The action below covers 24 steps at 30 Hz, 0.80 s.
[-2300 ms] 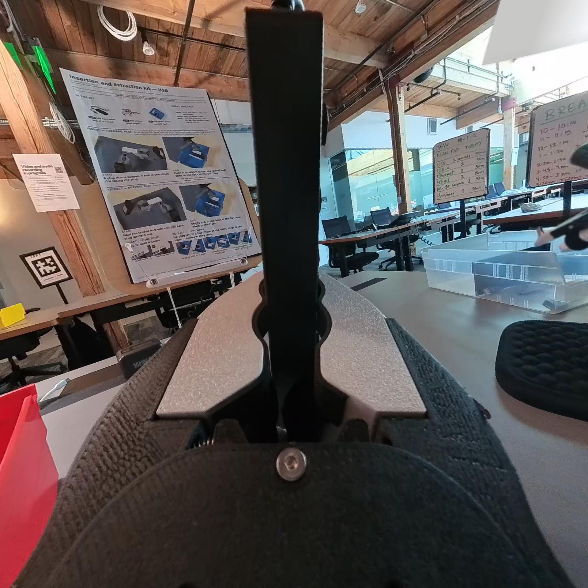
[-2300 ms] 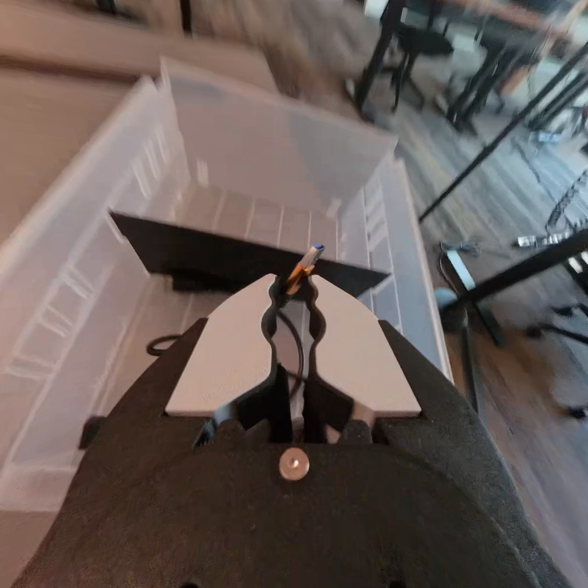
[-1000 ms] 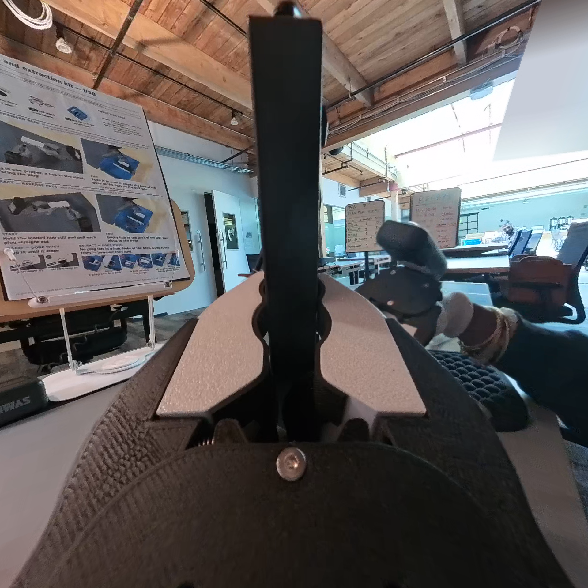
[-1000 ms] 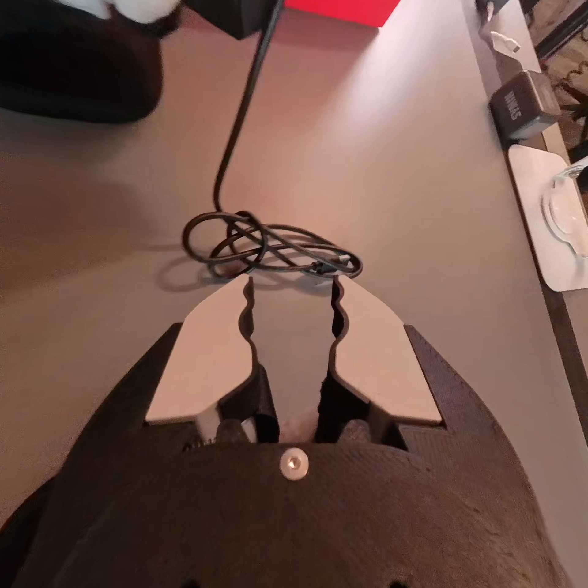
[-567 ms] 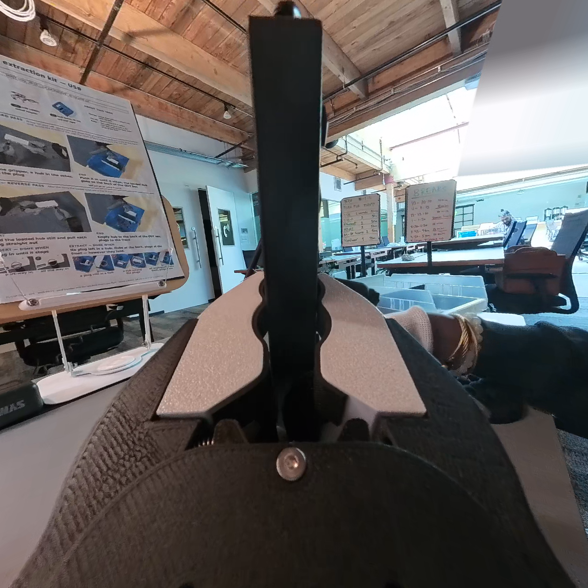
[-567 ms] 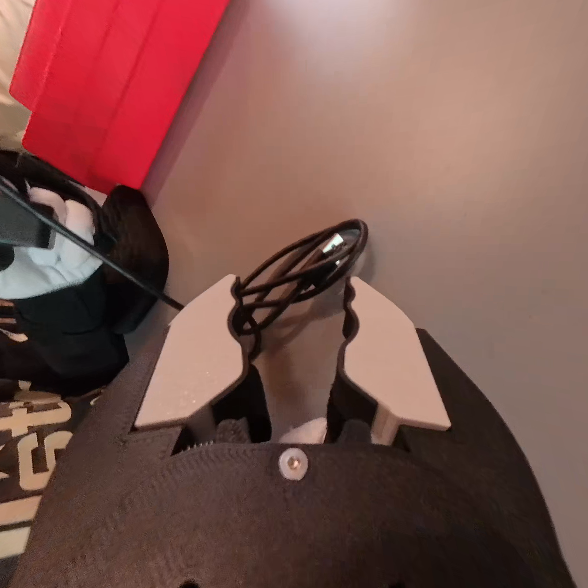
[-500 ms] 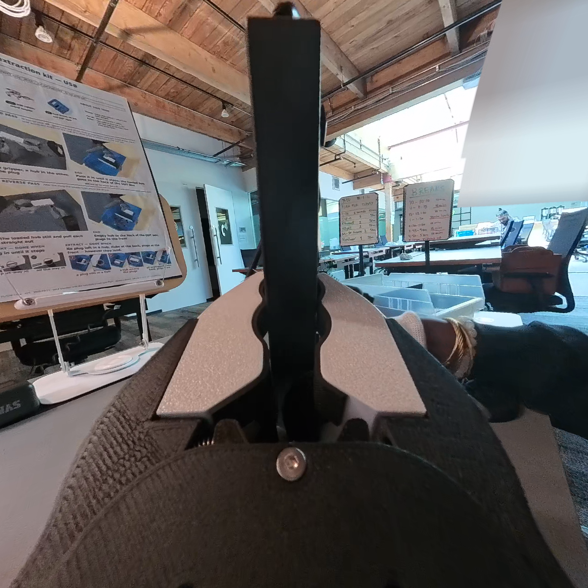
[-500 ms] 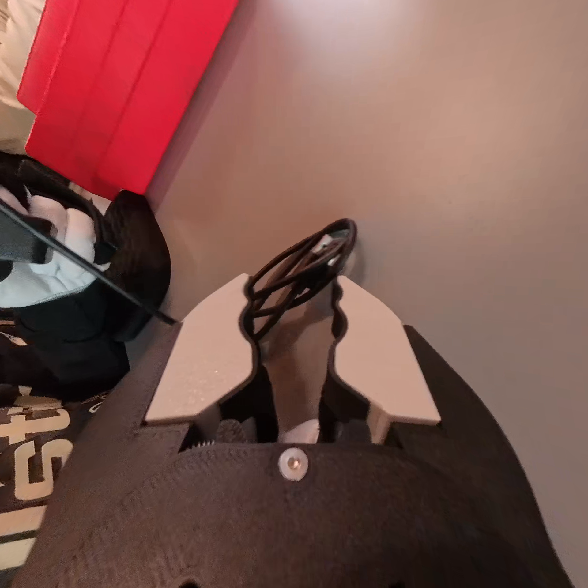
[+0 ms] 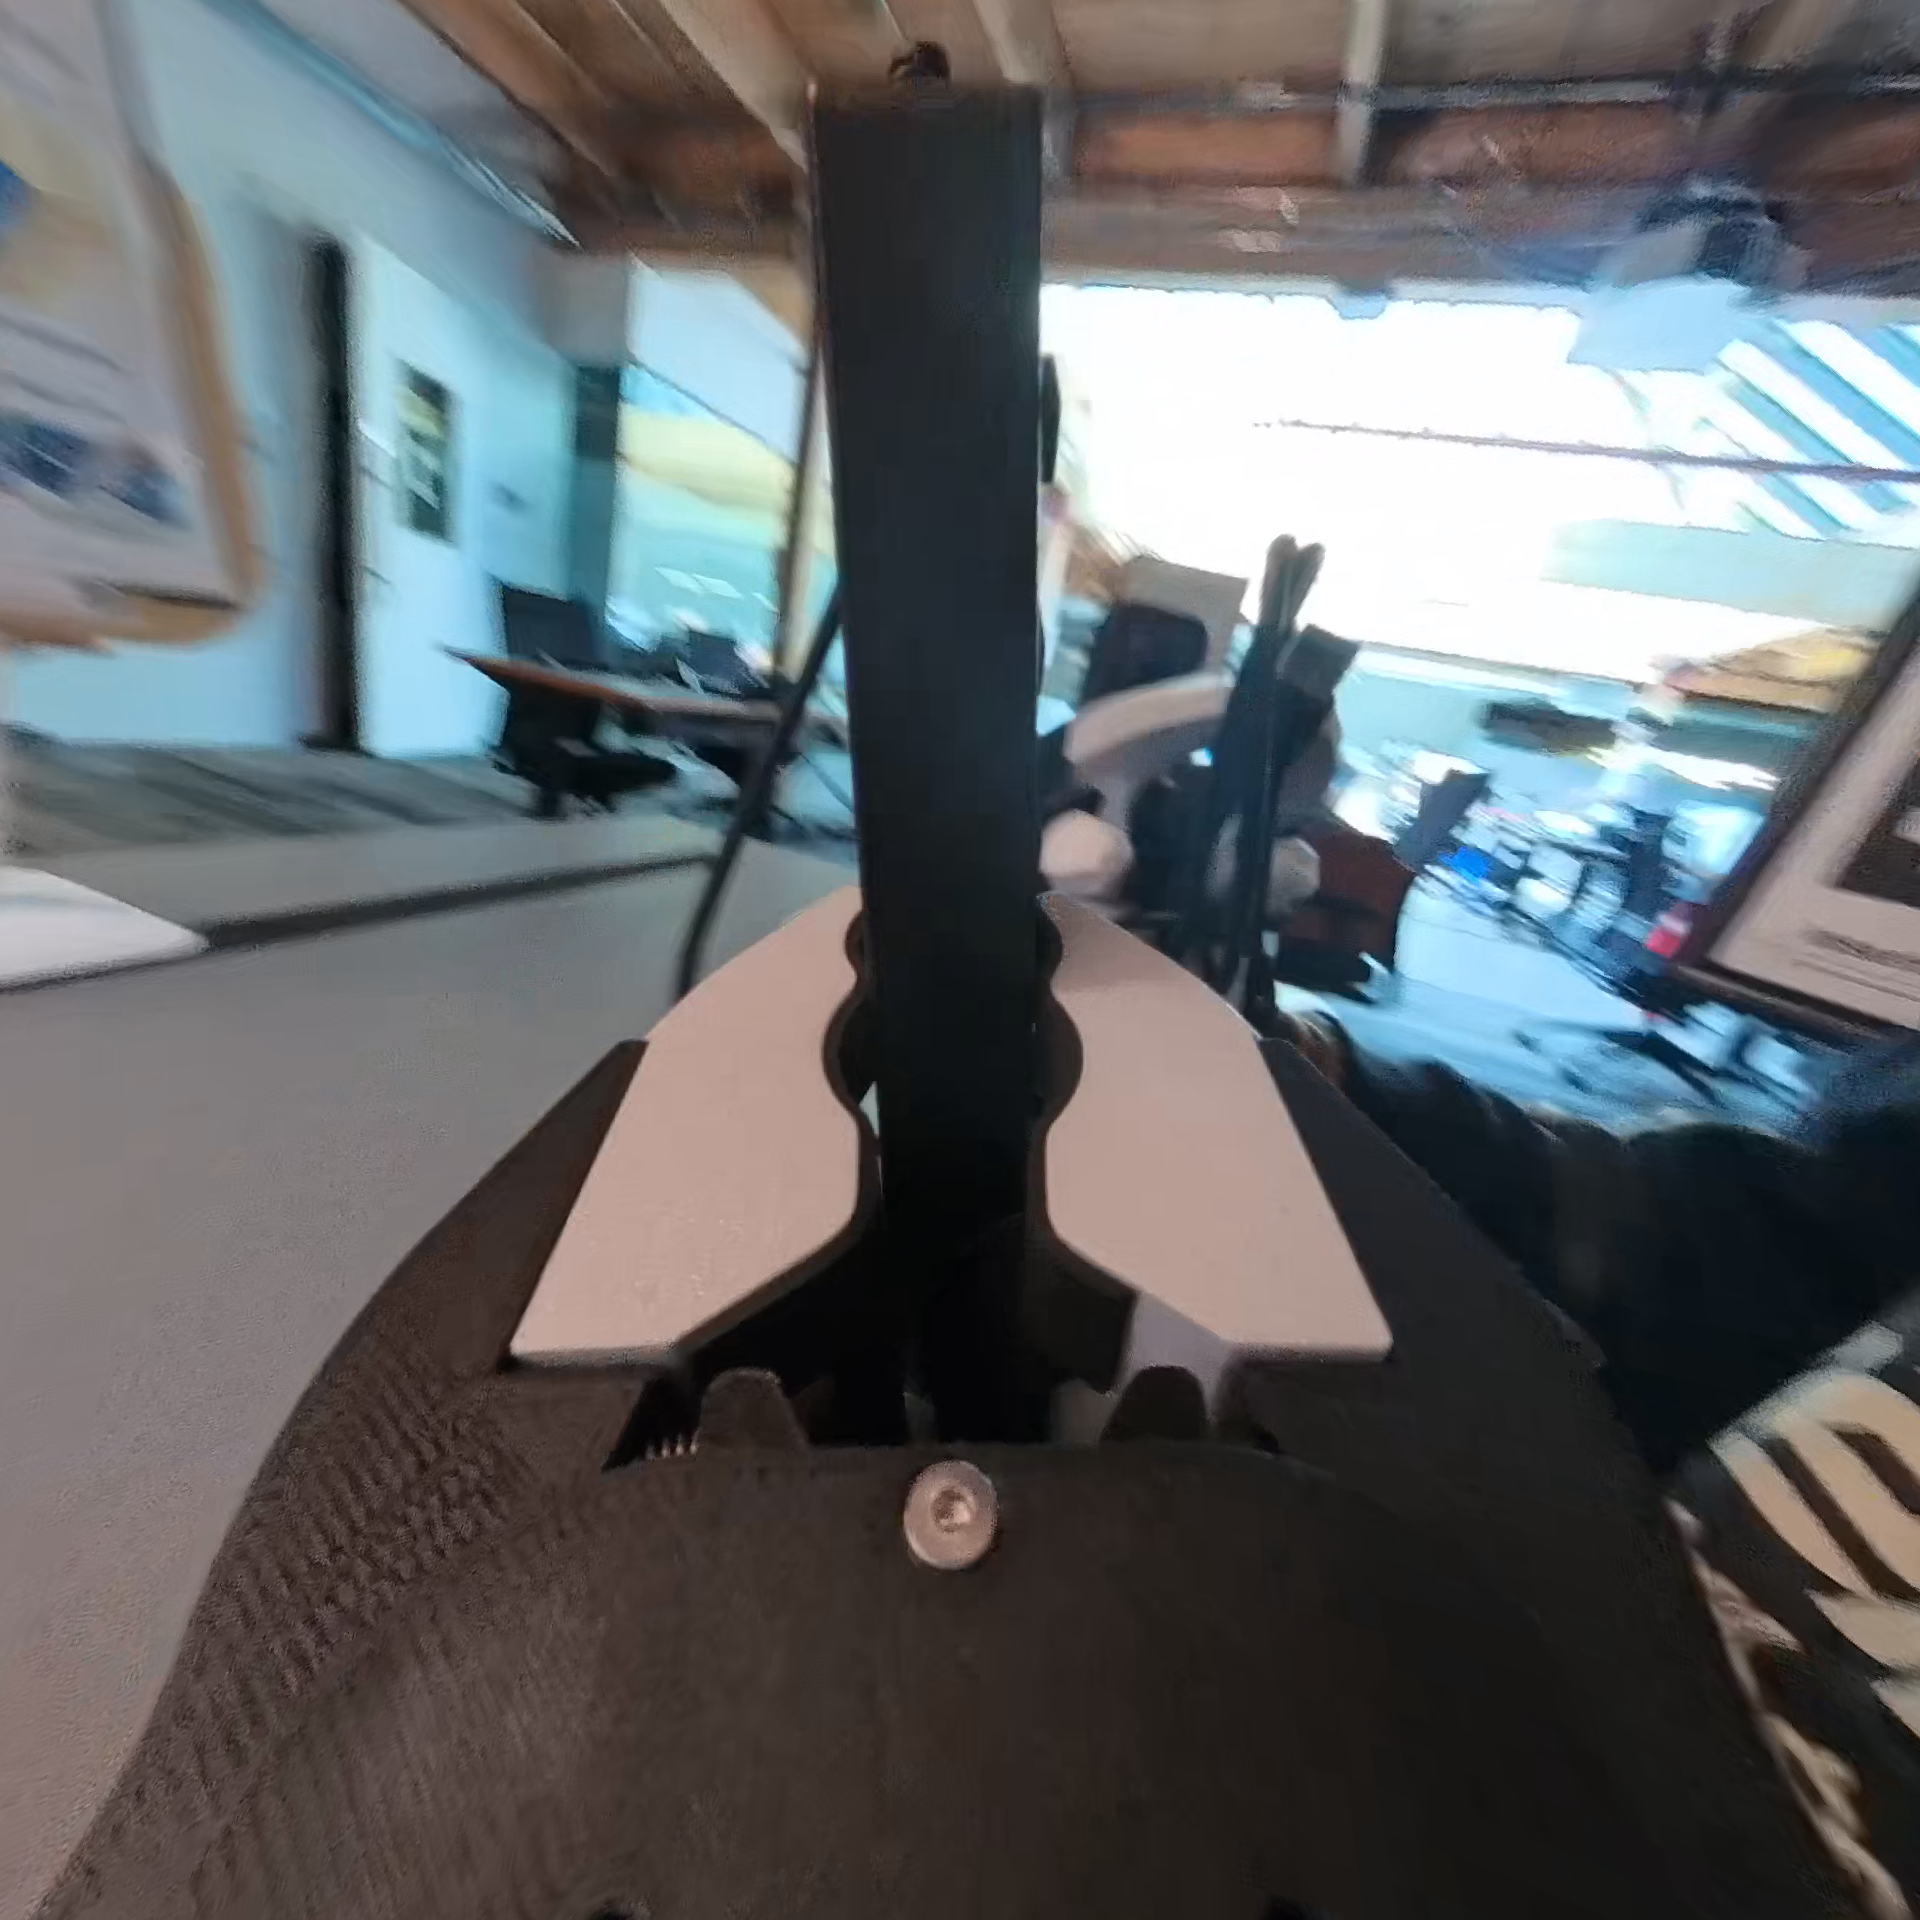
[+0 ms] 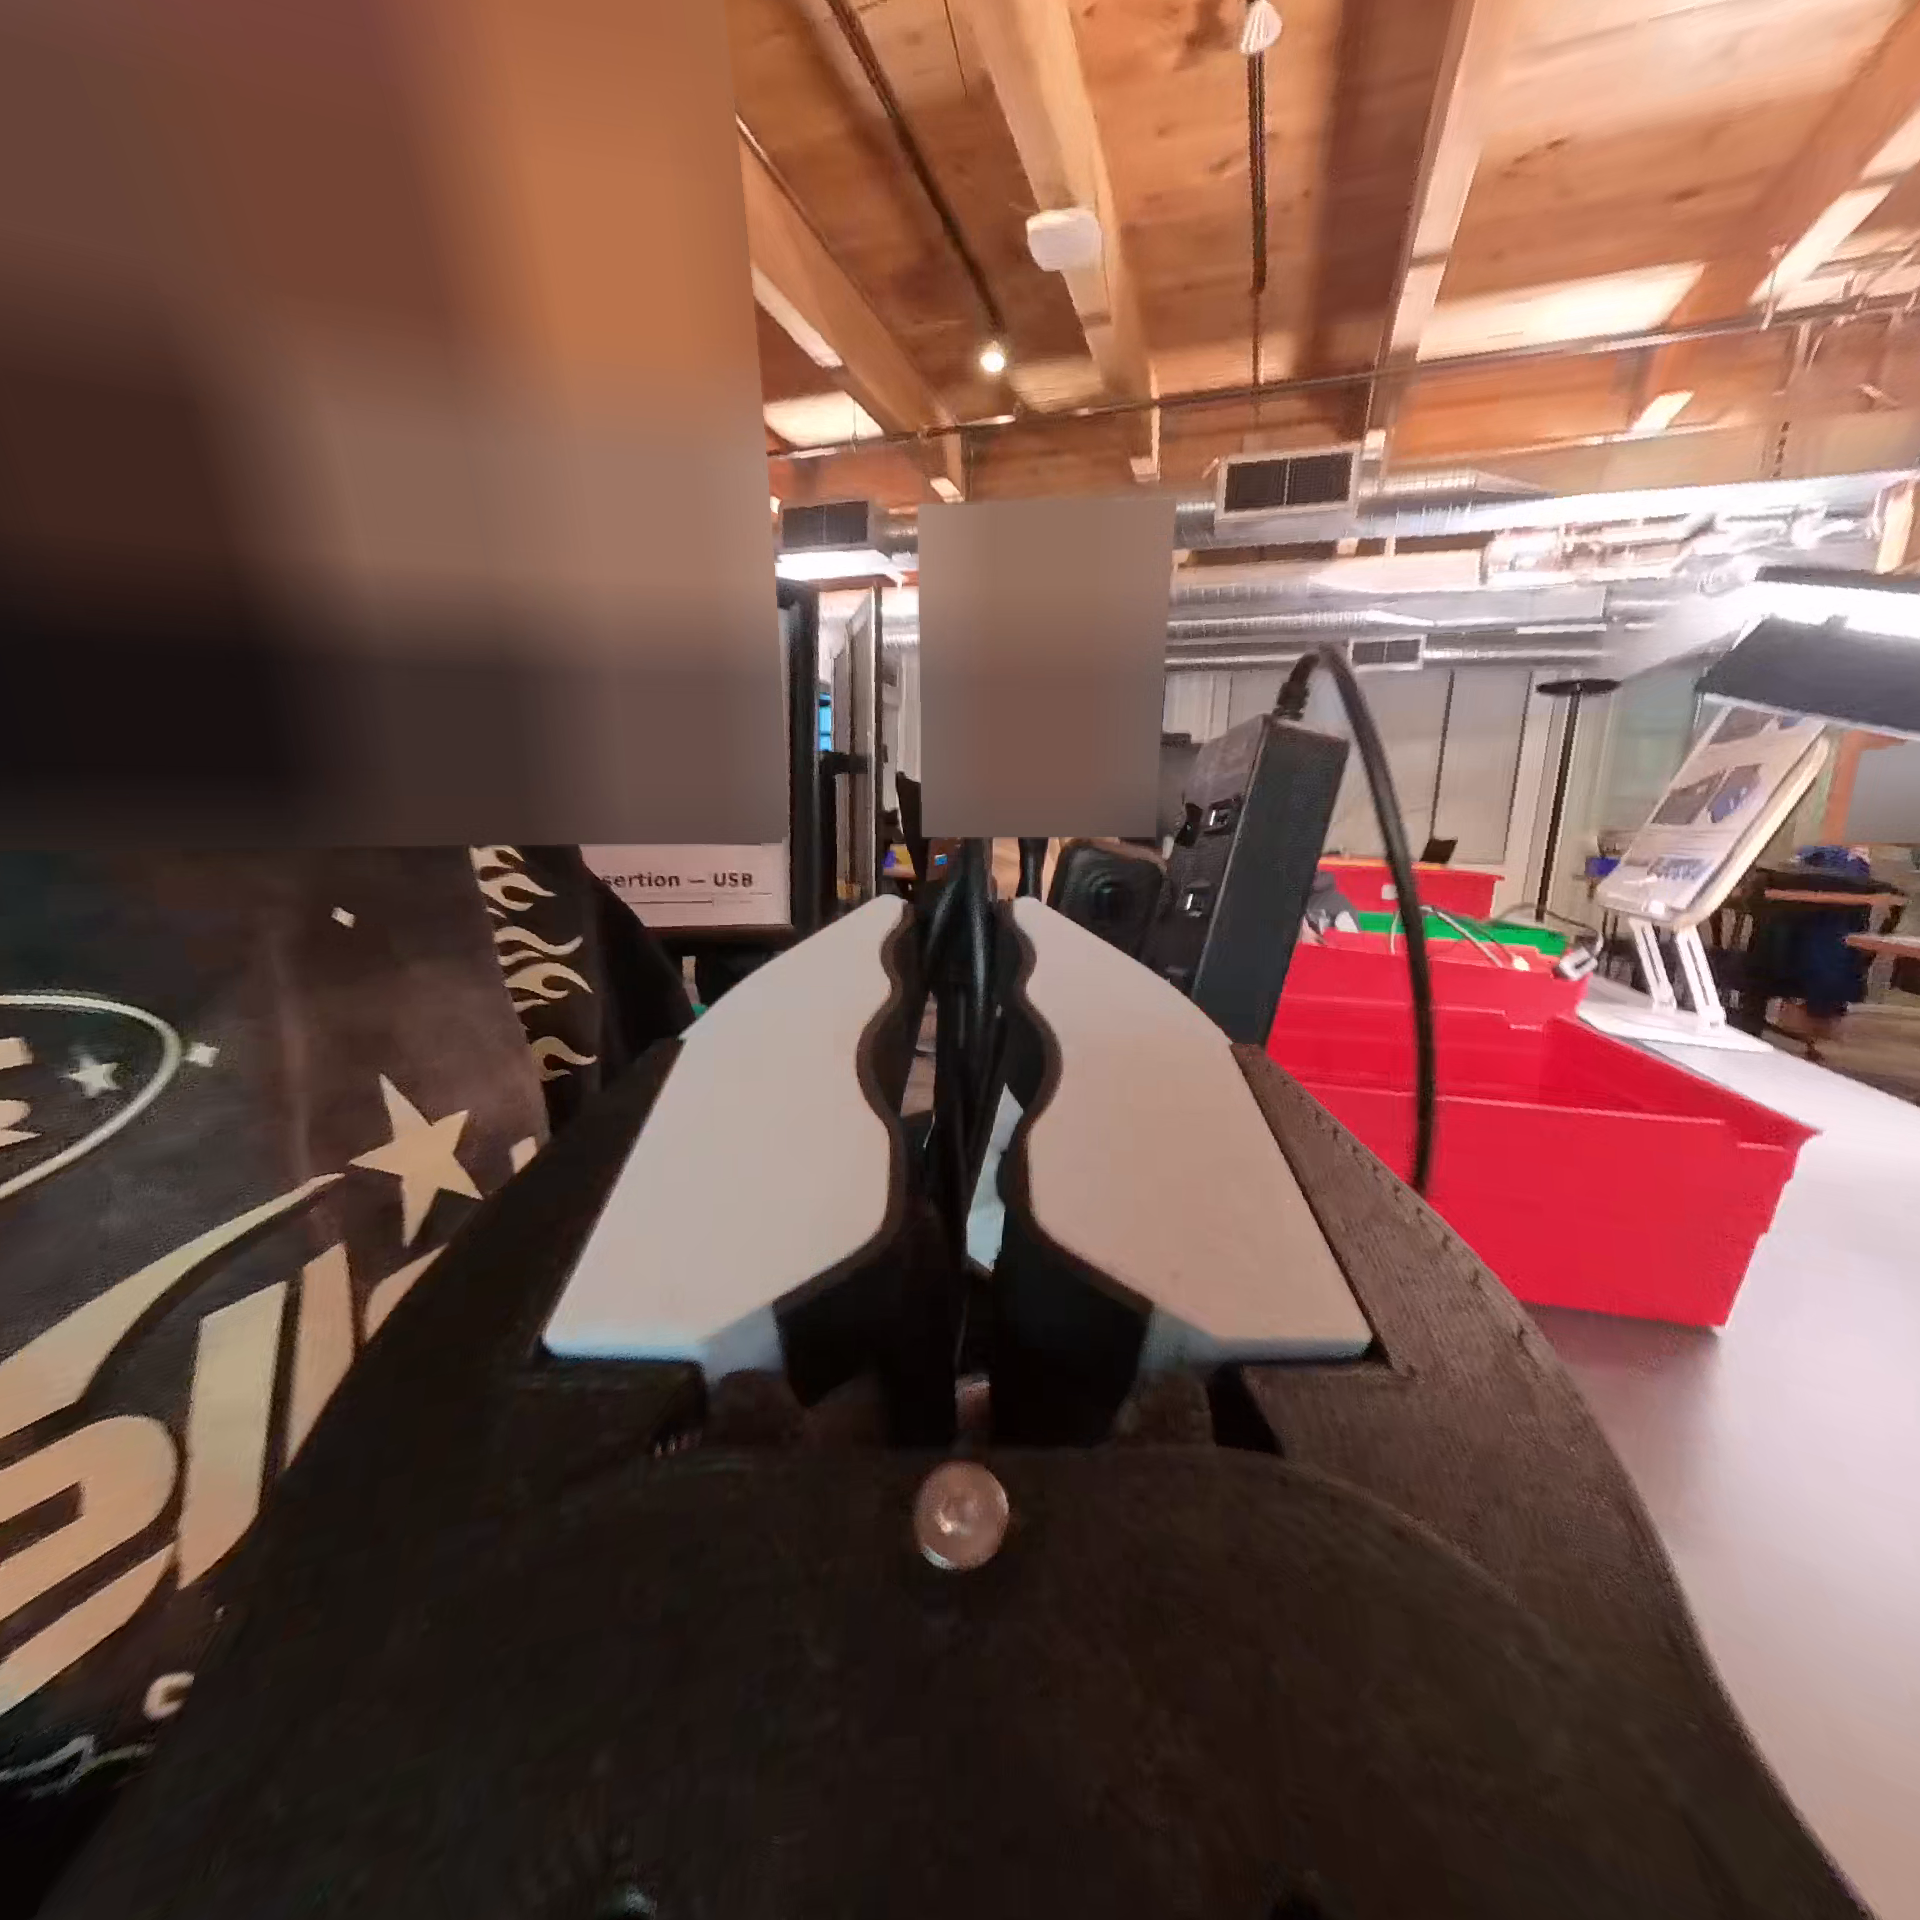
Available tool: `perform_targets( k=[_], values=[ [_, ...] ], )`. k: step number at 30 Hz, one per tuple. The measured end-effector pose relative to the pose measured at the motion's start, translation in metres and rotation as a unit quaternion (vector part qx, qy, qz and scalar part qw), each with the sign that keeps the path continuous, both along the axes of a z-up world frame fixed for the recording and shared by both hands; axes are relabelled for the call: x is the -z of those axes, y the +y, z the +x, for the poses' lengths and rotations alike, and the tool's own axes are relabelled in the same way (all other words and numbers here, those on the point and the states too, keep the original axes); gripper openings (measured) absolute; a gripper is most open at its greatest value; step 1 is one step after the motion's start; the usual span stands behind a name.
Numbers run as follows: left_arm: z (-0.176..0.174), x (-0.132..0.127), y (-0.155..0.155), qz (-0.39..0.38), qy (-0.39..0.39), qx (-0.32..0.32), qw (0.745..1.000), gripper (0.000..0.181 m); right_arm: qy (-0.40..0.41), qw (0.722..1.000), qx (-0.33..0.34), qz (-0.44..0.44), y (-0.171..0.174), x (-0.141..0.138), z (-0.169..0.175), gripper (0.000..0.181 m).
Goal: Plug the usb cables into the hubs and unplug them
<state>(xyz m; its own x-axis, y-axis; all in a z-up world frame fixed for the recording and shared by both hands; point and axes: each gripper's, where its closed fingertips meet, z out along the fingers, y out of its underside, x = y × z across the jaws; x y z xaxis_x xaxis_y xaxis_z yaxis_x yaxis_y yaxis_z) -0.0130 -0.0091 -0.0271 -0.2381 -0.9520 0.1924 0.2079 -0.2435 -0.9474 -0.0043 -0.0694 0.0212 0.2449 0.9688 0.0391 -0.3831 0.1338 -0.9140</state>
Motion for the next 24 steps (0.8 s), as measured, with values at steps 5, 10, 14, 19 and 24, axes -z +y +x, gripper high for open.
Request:
perform_targets(
  k=[5, 10, 14, 19, 24],
  values=[
    [0.014, 0.018, -0.024, 0.053, 0.065, 0.043, 0.996, 0.026, -0.037, 0.994, 0.100, -0.028, 0.029, 0.012, -0.012, 0.014],
    [0.014, 0.021, -0.016, 0.009, 0.074, 0.045, 0.996, 0.026, -0.071, 0.964, 0.253, -0.022, 0.052, 0.019, -0.001, 0.027],
    [0.013, 0.019, -0.017, 0.018, 0.068, 0.044, 0.997, 0.026, -0.043, 0.959, 0.272, -0.070, 0.062, 0.020, 0.005, 0.059],
    [0.014, 0.023, -0.035, 0.044, 0.079, 0.093, 0.992, 0.026, -0.028, 0.978, 0.132, -0.157, 0.054, 0.031, -0.011, 0.072],
    [0.023, 0.059, -0.056, 0.121, 0.184, 0.125, 0.968, 0.026, -0.125, 0.977, 0.027, -0.169, 0.032, 0.051, -0.040, 0.038]
  ],
)
